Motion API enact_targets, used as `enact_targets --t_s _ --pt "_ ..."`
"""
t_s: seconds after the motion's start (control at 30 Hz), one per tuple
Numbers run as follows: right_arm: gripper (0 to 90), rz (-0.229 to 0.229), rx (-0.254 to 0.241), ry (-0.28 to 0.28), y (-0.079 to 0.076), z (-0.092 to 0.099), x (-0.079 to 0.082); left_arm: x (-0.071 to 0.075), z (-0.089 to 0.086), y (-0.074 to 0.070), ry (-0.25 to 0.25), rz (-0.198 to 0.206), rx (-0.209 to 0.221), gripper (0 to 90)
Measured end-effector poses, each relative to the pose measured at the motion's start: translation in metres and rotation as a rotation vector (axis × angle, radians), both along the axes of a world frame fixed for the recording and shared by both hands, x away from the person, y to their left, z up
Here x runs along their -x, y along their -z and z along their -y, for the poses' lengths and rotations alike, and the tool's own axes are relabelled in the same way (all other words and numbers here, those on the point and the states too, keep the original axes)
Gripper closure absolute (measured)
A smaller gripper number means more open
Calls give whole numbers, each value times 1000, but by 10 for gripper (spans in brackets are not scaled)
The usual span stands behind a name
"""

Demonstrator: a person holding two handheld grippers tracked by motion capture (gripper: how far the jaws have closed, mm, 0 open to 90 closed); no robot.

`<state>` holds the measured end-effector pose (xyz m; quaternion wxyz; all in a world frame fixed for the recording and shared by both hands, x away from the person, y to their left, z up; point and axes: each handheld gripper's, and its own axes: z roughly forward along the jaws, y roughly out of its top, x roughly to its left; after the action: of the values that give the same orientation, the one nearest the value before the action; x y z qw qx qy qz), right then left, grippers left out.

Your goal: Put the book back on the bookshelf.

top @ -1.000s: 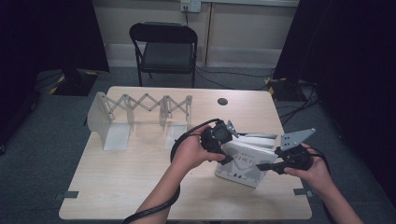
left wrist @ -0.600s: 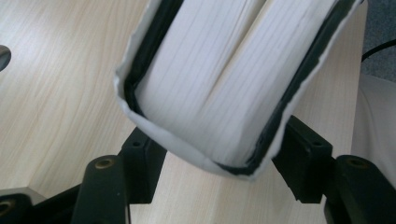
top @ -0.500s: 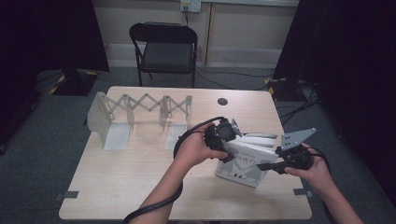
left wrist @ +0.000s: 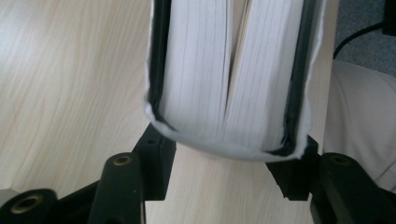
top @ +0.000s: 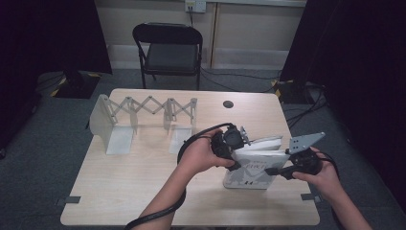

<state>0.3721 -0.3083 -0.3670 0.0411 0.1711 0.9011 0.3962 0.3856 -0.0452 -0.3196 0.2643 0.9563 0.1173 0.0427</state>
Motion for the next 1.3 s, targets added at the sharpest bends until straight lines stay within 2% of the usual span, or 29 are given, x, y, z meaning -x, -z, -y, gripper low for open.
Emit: enact_targets --t_s 0.13,0.27,0.37,0.53,0.7,0.83,0.9,1.0,1.1,1.3 --pt "540 9 8 4 0 -1 1 0 5 -4 -15 -7 21 442" --pt "533 10 12 3 0 -1 1 -1 11 -7 -16 -6 4 430" --pt "525 14 14 1 1 0 1 -1 13 -9 -18 -23 -8 436" --pt "494 4 18 19 5 4 2 2 14 -10 8 -30 -17 479" --pt "476 -2 26 40 8 12 2 6 13 -10 14 -15 -12 500" --pt "427 1 33 60 10 18 2 8 14 -10 -10 -23 -15 503" --pt "401 7 36 89 12 21 1 8 15 -11 -25 -28 -23 489" --pt "402 1 19 94 13 22 0 7 17 -12 -25 -17 -43 472" --pt "396 6 26 91 14 20 1 7 20 -13 -24 -1 -45 460" --pt "391 20 31 97 15 18 1 5 29 -14 -17 5 -55 443"
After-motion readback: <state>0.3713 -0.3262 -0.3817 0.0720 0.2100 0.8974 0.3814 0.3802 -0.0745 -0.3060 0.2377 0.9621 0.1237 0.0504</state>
